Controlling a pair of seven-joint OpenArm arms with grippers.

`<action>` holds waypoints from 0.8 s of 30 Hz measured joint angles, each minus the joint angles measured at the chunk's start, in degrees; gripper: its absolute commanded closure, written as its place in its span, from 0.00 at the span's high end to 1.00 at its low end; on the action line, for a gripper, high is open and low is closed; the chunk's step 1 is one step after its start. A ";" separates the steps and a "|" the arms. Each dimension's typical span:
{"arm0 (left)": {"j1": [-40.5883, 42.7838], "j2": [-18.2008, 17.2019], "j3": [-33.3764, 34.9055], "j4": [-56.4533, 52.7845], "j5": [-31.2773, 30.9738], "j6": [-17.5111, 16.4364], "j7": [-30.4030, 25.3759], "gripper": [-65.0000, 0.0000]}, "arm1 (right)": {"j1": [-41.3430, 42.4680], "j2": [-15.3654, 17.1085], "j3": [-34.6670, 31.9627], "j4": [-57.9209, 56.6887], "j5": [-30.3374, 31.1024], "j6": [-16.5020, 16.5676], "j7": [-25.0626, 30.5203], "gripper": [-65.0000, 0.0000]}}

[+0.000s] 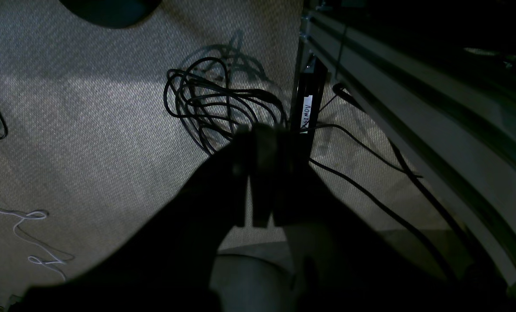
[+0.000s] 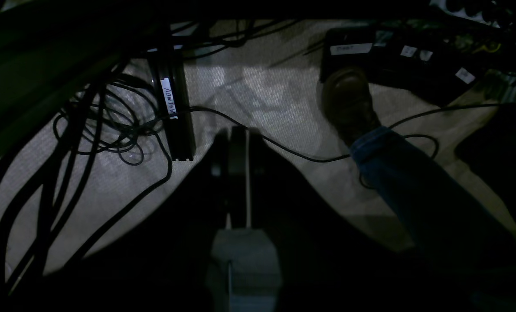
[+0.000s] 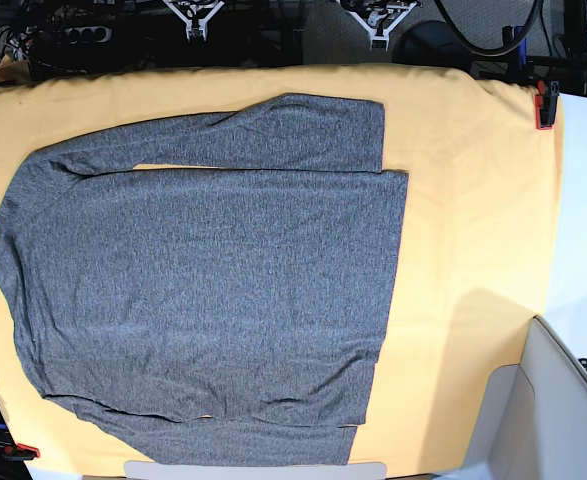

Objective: Fold the T-shirt properly

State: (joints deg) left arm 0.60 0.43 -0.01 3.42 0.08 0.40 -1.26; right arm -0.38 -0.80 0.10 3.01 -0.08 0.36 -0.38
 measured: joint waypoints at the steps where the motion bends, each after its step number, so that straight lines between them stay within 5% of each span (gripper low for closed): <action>1: 0.00 0.00 0.00 0.00 0.00 0.00 0.00 0.00 | -0.48 -0.02 0.00 1.16 0.00 0.00 0.09 0.00; 24: 0.00 -0.02 0.00 0.00 0.02 -0.17 0.17 0.00 | -2.19 -0.02 0.00 3.21 0.00 0.00 0.07 0.00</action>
State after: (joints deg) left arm 0.60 0.40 -0.01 3.42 0.10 0.23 -1.08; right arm -2.57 -0.82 0.10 6.22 -0.08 0.36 -0.32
